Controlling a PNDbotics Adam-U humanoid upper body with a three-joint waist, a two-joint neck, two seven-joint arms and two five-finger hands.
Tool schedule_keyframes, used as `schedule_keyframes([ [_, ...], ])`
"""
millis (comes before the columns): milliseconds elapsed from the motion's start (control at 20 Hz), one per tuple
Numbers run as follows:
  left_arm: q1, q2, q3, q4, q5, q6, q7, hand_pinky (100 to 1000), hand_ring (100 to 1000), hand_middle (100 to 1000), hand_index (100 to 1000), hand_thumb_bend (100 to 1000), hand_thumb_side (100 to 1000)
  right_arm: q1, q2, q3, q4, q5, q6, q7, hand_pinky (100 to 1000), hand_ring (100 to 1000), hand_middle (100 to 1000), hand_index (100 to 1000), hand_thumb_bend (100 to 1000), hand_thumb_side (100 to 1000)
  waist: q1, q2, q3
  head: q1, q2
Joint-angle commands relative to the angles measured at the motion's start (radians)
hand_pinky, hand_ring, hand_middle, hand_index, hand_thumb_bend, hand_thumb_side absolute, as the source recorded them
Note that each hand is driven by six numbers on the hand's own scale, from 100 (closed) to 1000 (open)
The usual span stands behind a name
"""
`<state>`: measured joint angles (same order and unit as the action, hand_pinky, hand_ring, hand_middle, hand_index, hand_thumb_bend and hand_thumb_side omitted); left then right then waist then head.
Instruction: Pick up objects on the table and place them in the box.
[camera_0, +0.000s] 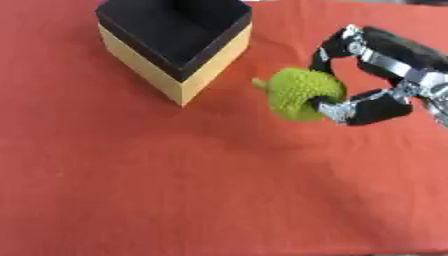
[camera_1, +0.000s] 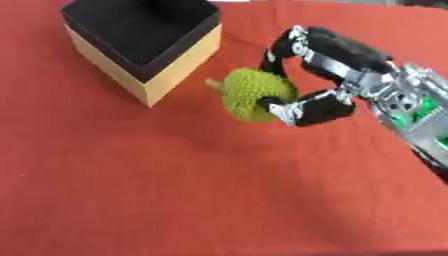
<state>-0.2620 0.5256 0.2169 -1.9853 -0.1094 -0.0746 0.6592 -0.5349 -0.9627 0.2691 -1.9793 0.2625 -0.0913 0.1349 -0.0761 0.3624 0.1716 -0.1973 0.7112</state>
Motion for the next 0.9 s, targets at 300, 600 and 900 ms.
schedule_keyframes([
  [300, -0.01, 0.02, -0.004, -0.015, 0.004, -0.002, -0.01, 759, 656, 644, 754, 228, 553, -0.179, 0.043, -0.002, -0.004, 0.114, 0.107, -0.005, 743, 559, 347, 535, 100, 100, 0.003, -0.028, 0.02, -0.036, -0.002],
  [600, -0.016, 0.019, -0.014, -0.015, 0.011, -0.003, -0.024, 759, 656, 644, 754, 227, 555, -0.325, 0.186, -0.013, 0.123, 0.203, 0.198, 0.04, 716, 549, 345, 534, 100, 100, -0.002, -0.031, 0.045, -0.082, -0.013],
  [900, -0.024, 0.018, -0.019, -0.015, 0.015, -0.004, -0.032, 759, 657, 645, 754, 224, 556, -0.474, 0.336, 0.023, 0.272, 0.295, 0.265, 0.054, 715, 547, 343, 532, 100, 100, -0.002, -0.02, 0.055, -0.109, -0.031],
])
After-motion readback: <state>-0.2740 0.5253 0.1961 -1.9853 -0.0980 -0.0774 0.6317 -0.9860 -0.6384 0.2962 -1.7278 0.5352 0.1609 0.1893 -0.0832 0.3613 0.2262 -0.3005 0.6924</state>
